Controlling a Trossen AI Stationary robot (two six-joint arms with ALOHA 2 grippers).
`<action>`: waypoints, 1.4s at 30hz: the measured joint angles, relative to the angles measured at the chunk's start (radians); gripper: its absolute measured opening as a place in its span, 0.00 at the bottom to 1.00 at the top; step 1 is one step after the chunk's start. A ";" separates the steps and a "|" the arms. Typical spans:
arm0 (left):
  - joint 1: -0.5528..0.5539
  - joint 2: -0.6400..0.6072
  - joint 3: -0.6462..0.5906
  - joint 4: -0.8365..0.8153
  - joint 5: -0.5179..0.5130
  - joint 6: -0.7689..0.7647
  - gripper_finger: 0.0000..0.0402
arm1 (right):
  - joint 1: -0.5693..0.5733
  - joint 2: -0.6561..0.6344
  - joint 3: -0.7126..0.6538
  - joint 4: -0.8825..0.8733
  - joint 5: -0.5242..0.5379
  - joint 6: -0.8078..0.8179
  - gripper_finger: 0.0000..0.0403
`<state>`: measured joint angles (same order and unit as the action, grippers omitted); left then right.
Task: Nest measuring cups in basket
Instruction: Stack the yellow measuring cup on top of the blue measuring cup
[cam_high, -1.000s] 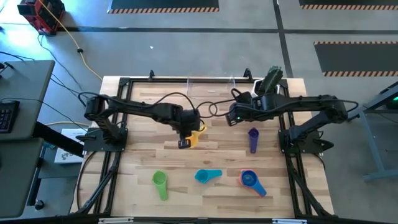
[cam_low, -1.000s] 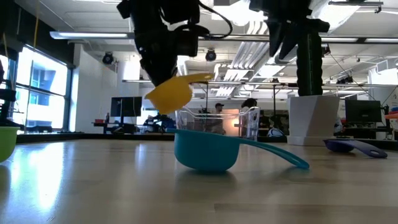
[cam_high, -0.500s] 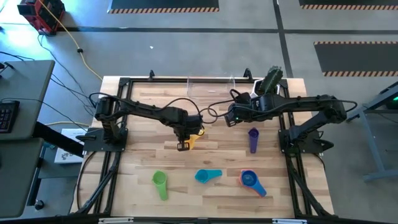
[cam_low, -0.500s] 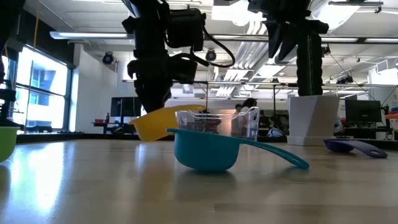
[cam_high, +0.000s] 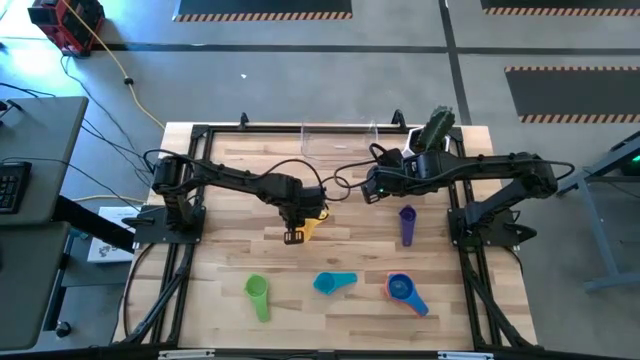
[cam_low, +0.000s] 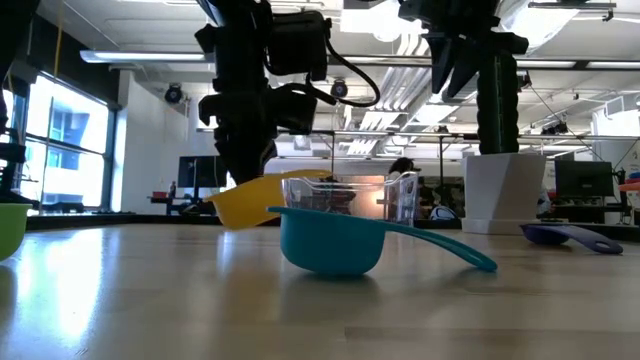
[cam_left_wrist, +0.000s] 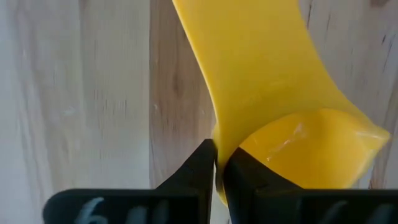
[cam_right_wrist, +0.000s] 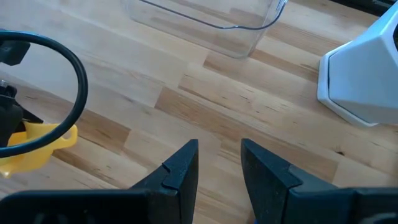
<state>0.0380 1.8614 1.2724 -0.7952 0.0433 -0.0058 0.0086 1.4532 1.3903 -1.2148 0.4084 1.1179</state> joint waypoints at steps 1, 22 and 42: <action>0.000 0.000 0.000 0.000 0.000 0.001 0.06 | 0.000 0.000 0.000 0.000 0.000 0.000 0.28; 0.008 -0.001 0.000 0.002 0.052 -0.062 0.19 | 0.000 0.000 0.000 0.000 0.000 0.000 0.28; 0.109 -0.204 0.002 -0.319 0.052 -0.157 0.19 | 0.000 0.000 0.000 0.416 -0.105 -0.323 0.32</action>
<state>0.1474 1.6579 1.2739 -1.1145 0.0949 -0.1625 0.0090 1.4532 1.3907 -0.7993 0.3033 0.7951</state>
